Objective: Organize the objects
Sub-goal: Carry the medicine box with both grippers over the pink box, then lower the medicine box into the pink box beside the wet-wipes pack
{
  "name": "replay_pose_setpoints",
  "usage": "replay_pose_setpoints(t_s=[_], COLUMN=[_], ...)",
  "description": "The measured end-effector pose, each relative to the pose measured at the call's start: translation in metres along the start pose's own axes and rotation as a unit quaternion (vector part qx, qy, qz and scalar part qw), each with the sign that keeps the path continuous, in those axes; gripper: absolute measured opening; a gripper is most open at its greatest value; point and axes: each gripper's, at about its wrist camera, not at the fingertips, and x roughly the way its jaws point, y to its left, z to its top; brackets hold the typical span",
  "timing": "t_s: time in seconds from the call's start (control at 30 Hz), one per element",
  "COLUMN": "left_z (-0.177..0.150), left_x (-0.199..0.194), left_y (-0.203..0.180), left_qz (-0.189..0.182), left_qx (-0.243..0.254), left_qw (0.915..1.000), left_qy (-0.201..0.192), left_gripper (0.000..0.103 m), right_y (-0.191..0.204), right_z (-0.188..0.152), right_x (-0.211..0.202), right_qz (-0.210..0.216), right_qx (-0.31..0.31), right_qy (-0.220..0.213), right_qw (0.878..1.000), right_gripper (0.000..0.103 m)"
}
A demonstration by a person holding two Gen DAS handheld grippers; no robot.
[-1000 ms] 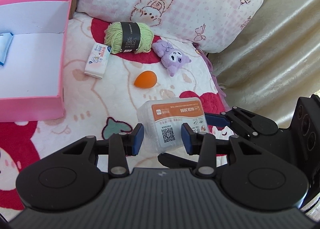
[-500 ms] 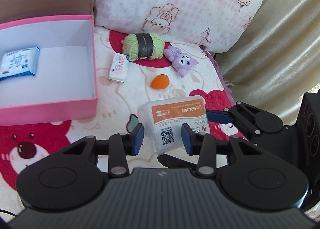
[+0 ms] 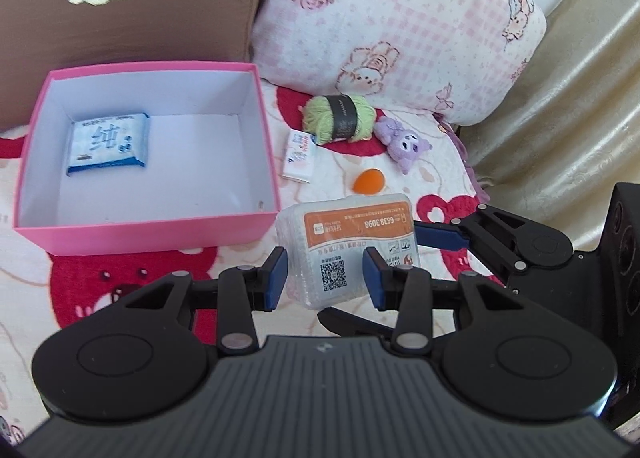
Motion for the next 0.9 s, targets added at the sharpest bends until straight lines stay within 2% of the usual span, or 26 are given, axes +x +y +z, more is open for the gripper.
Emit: replay_pose_setpoints(t_s=[0.43, 0.73, 0.9], left_z=[0.023, 0.049, 0.058], left_x=[-0.038, -0.053, -0.047], left_y=[0.053, 0.087, 0.106], left_qz=[0.047, 0.086, 0.093], left_qx=[-0.033, -0.062, -0.074], left_qw=[0.9983, 0.9943, 0.9928], left_qy=[-0.01, -0.012, -0.013], left_gripper=[0.039, 0.04, 0.039], right_y=[0.042, 0.058, 0.059], right_z=[0.057, 0.099, 0.113], right_x=[0.029, 0.06, 0.079], right_qz=[0.047, 0.087, 0.101], right_qx=[-0.028, -0.013, -0.002], right_qy=[0.006, 0.014, 0.019], right_qw=[0.998, 0.996, 0.995], right_gripper=[0.086, 0.085, 0.085])
